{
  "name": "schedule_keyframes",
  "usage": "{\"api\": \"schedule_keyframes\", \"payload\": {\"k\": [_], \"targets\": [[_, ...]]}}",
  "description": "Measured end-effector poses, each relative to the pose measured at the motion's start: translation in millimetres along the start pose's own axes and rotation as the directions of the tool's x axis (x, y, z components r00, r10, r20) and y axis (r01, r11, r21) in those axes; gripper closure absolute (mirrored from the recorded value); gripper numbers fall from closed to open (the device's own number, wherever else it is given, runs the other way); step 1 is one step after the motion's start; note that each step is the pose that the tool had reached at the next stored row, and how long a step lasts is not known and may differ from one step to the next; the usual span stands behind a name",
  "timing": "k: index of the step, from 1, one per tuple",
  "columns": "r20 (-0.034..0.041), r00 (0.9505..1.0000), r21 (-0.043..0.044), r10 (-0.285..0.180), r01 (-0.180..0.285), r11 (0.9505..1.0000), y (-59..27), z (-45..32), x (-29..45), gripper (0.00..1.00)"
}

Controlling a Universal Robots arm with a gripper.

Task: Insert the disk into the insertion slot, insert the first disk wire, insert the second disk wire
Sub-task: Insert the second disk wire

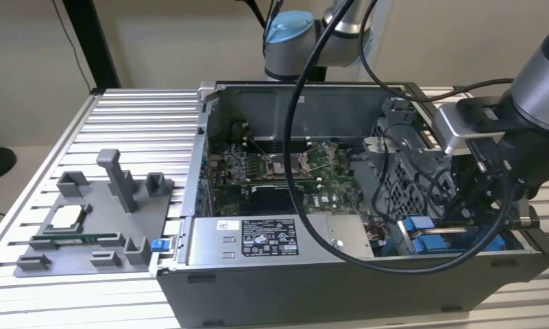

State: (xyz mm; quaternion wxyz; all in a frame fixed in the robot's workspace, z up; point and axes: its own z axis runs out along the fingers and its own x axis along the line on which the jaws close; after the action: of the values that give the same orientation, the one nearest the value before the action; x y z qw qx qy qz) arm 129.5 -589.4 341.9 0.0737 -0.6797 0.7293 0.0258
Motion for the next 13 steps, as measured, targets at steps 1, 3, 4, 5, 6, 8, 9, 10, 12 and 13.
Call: {"api": "schedule_keyframes", "payload": {"k": [1,3,4,5,6,8,9,10,12,13], "targets": [[0.0001,1.0000,0.0005,0.000,0.000,1.0000,0.0,0.3,0.0,1.00],[-0.0001,1.0000,0.0013,0.000,0.000,1.0000,0.0,0.7,0.1,1.00],[-0.0001,1.0000,0.0020,0.000,0.000,1.0000,0.0,1.0,0.1,1.00],[0.0001,1.0000,0.0027,0.000,0.000,1.0000,0.1,1.3,0.0,1.00],[0.0003,1.0000,0.0033,0.000,0.000,1.0000,0.0,1.5,0.0,1.00],[0.0003,1.0000,0.0036,0.000,0.000,1.0000,0.0,1.7,-0.1,1.00],[0.0004,1.0000,0.0037,0.000,0.000,1.0000,0.0,1.7,-0.2,1.00],[0.0004,1.0000,0.0037,0.000,0.000,1.0000,0.0,1.7,-0.3,1.00],[0.0004,1.0000,0.0037,0.000,0.000,1.0000,0.1,1.6,-0.5,1.00],[0.0005,1.0000,0.0037,0.000,0.000,1.0000,0.0,1.6,-0.5,1.00]]}}
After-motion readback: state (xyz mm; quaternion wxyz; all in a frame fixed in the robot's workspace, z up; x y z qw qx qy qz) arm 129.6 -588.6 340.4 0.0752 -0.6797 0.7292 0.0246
